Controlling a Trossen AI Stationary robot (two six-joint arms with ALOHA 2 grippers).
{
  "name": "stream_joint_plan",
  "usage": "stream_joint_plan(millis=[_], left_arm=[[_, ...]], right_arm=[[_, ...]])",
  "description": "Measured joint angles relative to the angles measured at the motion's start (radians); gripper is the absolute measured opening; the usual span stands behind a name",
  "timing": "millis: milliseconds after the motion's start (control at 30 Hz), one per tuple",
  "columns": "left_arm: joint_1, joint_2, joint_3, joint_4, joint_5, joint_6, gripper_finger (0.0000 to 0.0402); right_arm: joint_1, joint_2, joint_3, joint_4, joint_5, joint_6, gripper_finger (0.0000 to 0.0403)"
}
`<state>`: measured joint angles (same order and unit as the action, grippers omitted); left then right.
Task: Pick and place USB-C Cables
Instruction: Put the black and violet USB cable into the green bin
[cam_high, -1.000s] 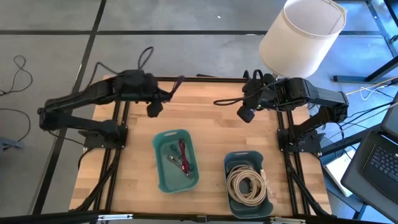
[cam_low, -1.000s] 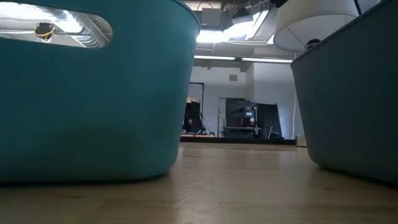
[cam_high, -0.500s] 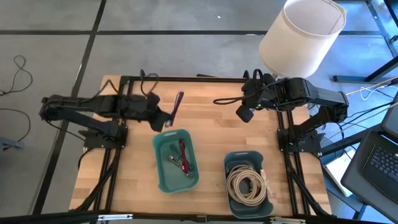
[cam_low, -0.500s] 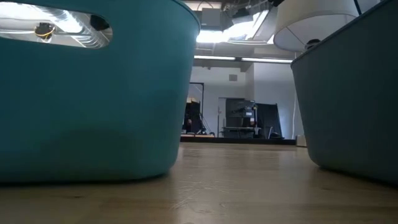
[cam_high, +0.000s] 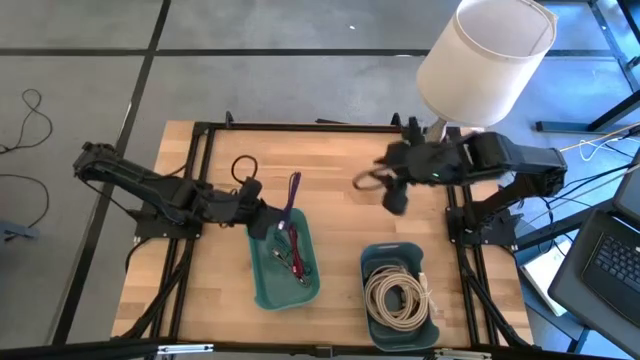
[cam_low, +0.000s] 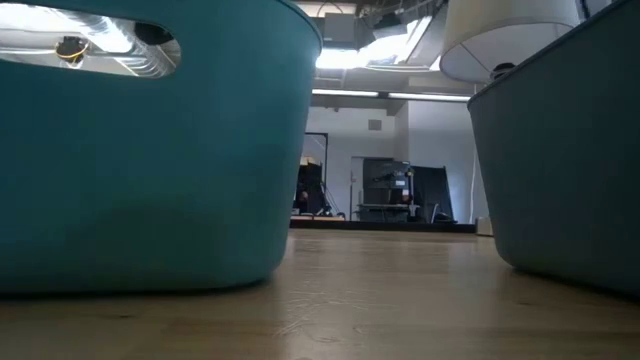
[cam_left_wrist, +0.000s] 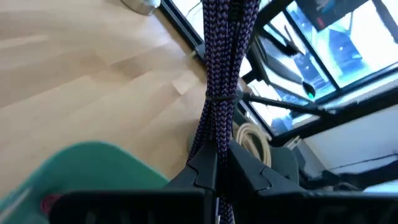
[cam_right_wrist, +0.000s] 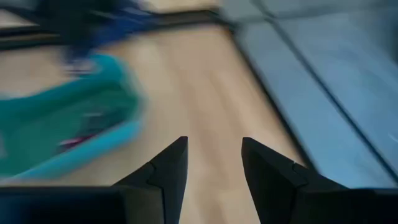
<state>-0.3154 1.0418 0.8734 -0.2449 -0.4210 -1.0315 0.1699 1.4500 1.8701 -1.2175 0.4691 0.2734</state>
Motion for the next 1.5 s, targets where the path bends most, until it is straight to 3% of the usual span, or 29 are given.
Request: stream_joint_plan(millis=[133, 267, 500, 633, 867, 1033, 1233, 1500], left_arm=[[-0.059, 0.031, 0.000, 0.015, -0.067, -0.025, 0.0011], [-0.099, 0.052, 0.000, 0.010, -0.104, -0.057, 0.0011], [-0.149, 0.055, 0.000, 0.009, -0.157, -0.076, 0.0011], [-0.178, 0.063, 0.000, -0.015, -0.166, -0.100, 0.0011], [-0.196, 0.076, 0.000, -0.179, -0.103, -0.281, 0.0011], [-0.196, 0.087, 0.000, -0.175, -0.044, -0.378, 0.0011], [-0.243, 0.204, 0.000, -0.165, 0.059, -0.557, 0.0011], [-0.322, 0.319, 0.000, -0.146, 0.057, -0.879, 0.0011]], right_arm=[[0.067, -0.040, 0.000, 0.028, -0.137, -0.003, 0.0154], [0.150, -0.103, -0.030, 0.034, -0.185, 0.100, 0.0154], [0.314, -0.244, -0.263, 0.123, -0.109, 0.331, 0.0154], [0.369, -0.317, -0.423, 0.247, -0.068, 0.377, 0.0154], [0.345, -0.387, -0.509, 0.383, -0.057, 0.336, 0.0154], [0.323, -0.394, -0.509, 0.401, -0.057, 0.280, 0.0154], [0.311, -0.394, -0.509, 0.392, -0.058, 0.260, 0.0154], [0.311, -0.398, -0.509, 0.357, -0.062, 0.238, 0.0154]])
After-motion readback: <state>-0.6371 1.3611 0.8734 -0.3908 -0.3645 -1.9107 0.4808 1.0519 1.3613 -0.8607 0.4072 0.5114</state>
